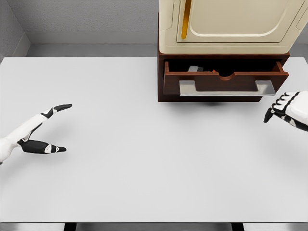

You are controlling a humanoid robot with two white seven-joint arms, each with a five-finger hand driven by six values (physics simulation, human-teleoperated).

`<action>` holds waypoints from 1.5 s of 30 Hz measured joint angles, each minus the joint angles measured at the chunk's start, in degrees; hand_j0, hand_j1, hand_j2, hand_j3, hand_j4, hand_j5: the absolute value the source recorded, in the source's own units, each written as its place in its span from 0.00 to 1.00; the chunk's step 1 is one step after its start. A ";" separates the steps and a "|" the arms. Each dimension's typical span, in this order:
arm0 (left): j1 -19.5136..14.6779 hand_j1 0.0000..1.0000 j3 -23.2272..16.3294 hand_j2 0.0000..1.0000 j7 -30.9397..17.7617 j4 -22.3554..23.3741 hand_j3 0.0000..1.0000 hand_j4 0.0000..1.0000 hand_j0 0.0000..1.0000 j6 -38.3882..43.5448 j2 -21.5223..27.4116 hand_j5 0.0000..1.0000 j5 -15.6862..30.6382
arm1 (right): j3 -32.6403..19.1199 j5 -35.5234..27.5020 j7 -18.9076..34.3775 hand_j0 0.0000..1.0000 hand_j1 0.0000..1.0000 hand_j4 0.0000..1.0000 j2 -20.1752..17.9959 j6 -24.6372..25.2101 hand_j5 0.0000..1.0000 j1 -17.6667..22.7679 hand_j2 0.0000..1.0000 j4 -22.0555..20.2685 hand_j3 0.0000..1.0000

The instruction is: Put the switch into the drawer with left arm, and close the drawer with right arm

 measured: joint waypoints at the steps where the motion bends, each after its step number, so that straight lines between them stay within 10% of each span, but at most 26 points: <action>1: 0.00 1.00 0.01 1.00 0.00 0.23 1.00 1.00 1.00 0.00 -0.05 1.00 -0.02 | 0.05 0.44 0.00 0.42 0.42 0.42 0.56 0.00 0.42 0.00 0.42 -0.07 0.42; 45: 0.00 1.00 0.07 1.00 0.00 1.32 1.00 1.00 1.00 0.00 -0.18 1.00 -0.10 | 13.80 6.80 0.15 0.47 0.47 0.47 11.20 0.00 0.47 -16.35 0.47 3.64 0.47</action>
